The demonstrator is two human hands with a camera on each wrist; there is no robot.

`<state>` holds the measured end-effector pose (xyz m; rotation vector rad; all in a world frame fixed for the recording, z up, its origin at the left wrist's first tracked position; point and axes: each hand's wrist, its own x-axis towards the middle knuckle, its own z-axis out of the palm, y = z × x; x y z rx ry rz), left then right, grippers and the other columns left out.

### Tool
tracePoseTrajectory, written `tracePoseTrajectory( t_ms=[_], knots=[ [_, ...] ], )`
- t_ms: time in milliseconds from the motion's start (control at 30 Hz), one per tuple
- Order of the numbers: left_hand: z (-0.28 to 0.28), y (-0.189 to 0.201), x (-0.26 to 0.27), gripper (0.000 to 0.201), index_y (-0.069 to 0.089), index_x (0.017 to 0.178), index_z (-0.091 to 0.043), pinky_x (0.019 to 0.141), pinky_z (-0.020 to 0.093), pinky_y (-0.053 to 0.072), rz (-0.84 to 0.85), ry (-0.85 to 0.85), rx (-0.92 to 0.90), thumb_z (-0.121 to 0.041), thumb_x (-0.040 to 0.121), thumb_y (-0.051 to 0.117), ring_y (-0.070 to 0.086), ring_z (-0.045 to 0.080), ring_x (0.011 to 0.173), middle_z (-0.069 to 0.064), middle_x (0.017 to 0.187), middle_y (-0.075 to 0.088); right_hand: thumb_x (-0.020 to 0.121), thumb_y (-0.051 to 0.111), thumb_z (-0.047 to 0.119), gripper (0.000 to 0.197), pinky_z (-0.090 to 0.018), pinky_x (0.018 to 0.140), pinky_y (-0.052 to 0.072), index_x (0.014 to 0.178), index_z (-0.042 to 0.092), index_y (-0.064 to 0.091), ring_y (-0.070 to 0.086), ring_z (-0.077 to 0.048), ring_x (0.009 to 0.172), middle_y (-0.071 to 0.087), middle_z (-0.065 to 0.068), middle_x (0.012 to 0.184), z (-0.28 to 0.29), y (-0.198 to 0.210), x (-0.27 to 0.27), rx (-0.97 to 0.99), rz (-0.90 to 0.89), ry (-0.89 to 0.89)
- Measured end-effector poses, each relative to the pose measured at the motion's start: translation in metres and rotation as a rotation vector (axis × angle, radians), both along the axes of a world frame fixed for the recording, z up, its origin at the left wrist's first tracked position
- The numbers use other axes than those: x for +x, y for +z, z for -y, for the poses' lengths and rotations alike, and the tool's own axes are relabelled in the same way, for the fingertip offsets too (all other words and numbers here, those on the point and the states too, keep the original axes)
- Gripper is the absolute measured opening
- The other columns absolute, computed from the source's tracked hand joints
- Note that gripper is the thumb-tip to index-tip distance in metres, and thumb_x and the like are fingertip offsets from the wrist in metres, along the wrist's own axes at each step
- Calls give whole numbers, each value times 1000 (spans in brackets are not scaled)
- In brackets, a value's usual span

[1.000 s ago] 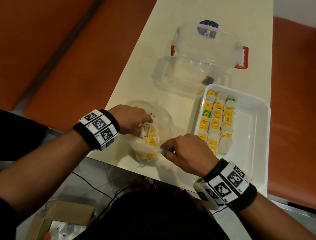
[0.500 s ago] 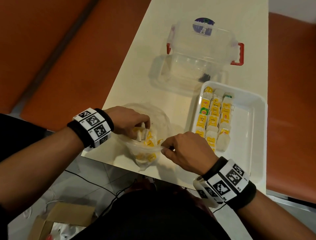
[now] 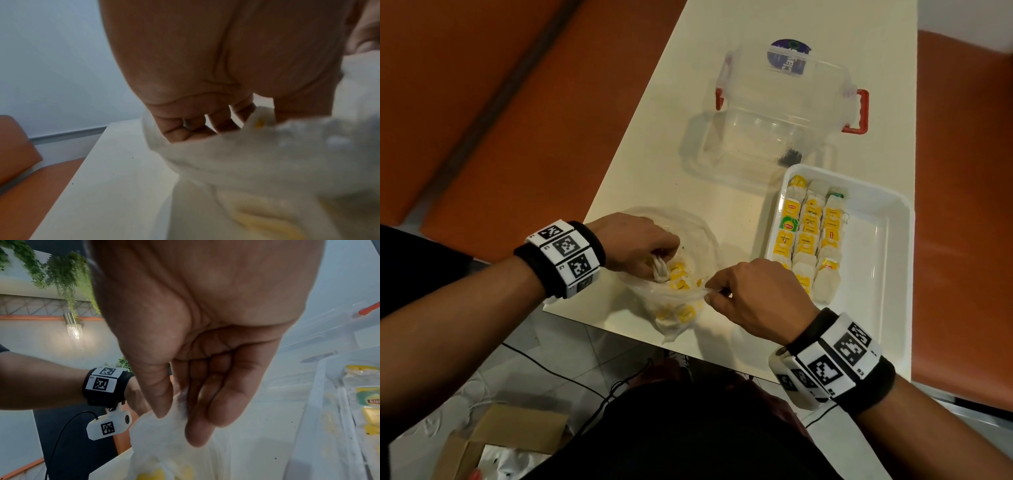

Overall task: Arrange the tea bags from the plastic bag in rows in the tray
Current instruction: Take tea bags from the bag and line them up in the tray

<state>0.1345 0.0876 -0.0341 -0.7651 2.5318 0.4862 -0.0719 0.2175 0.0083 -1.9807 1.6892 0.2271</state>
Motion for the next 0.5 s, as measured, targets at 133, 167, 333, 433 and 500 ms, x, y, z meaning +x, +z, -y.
tracePoseTrajectory(
  t_ms=[133, 167, 333, 433, 500],
  knots=[
    [7, 3, -1, 32, 49, 118, -41, 69, 31, 44, 35, 54, 41, -42, 89, 62, 57, 17, 95, -13, 106, 63, 98, 47, 52, 36, -37, 78, 56, 121, 35, 70, 68, -21, 94, 75, 7, 103, -1, 0, -3, 1, -5, -11],
    [7, 4, -2, 37, 49, 124, -42, 71, 30, 44, 57, 36, 66, -41, 89, 62, 57, 16, 99, -16, 113, 62, 98, 47, 52, 36, -37, 78, 56, 121, 35, 69, 68, -21, 94, 75, 7, 103, -1, 0, -4, 2, -6, -12],
    [7, 3, -2, 29, 56, 118, -40, 80, 33, 49, -29, 111, 141, -39, 90, 63, 56, 14, 100, -14, 114, 64, 97, 47, 53, 36, -37, 78, 56, 120, 36, 69, 68, -21, 95, 75, 7, 103, -2, 0, -4, 10, -4, -22],
    [9, 7, 0, 27, 59, 113, -33, 73, 19, 42, -204, 280, 282, -27, 89, 68, 53, 11, 92, -12, 112, 60, 97, 48, 53, 36, -35, 79, 55, 121, 36, 69, 68, -20, 96, 75, 8, 105, -2, 0, -6, 12, 8, -34],
    [9, 9, 1, 23, 60, 104, -33, 70, 19, 41, -288, 390, 366, -25, 86, 70, 54, 9, 90, -11, 110, 60, 98, 48, 53, 37, -35, 80, 55, 122, 35, 69, 68, -19, 97, 75, 9, 106, -2, 1, -7, 13, 17, -39]
  ],
)
